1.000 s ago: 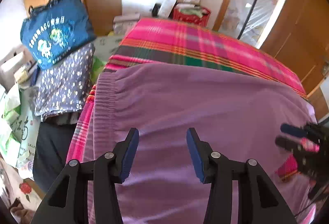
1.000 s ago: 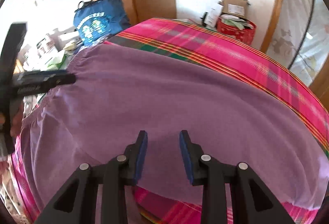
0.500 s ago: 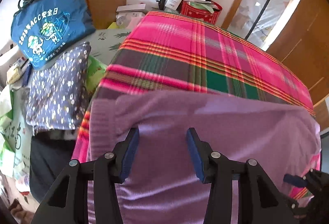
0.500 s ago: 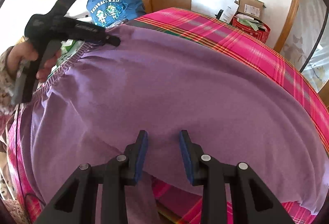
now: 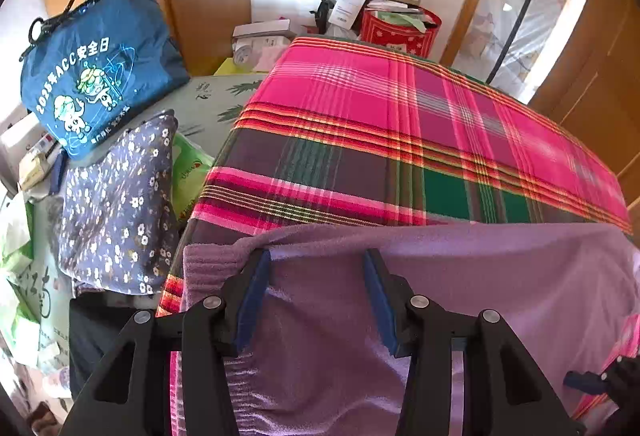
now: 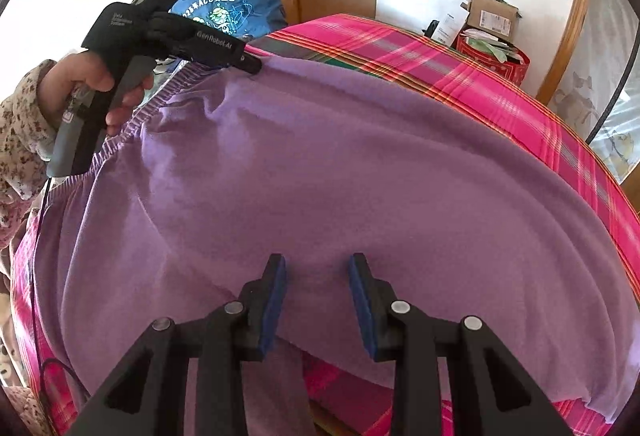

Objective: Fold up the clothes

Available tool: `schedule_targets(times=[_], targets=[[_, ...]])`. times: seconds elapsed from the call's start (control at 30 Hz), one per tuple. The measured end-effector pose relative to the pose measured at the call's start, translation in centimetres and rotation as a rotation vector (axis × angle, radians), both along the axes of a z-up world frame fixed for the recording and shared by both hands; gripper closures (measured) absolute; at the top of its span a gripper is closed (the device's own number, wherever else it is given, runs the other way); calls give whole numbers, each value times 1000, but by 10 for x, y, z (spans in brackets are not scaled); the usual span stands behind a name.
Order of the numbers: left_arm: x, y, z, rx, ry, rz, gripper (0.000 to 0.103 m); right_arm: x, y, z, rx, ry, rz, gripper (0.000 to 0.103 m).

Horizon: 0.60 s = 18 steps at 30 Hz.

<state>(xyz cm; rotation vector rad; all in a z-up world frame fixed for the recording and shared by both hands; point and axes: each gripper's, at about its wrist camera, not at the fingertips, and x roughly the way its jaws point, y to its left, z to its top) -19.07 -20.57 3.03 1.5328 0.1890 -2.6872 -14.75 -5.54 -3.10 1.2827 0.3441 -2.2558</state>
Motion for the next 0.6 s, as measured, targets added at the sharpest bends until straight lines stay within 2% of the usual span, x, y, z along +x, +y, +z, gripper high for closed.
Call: schedule_targets(times=[0.13,0.23,0.37,0.6], targets=[[-2,2,-1,-20,2,-9,53,-2,-1,-1,-6,-2,-5,66],[-2,5,-2,-28,7,-12,53,0,-3,-2,-9,2,3,59],[0,12,-4,-65,13,-68,44,3,-6,-4,-12,13,5,51],[-2,14,-4,-81,3,-107,43,5,-13,-5,-1,19,5,44]])
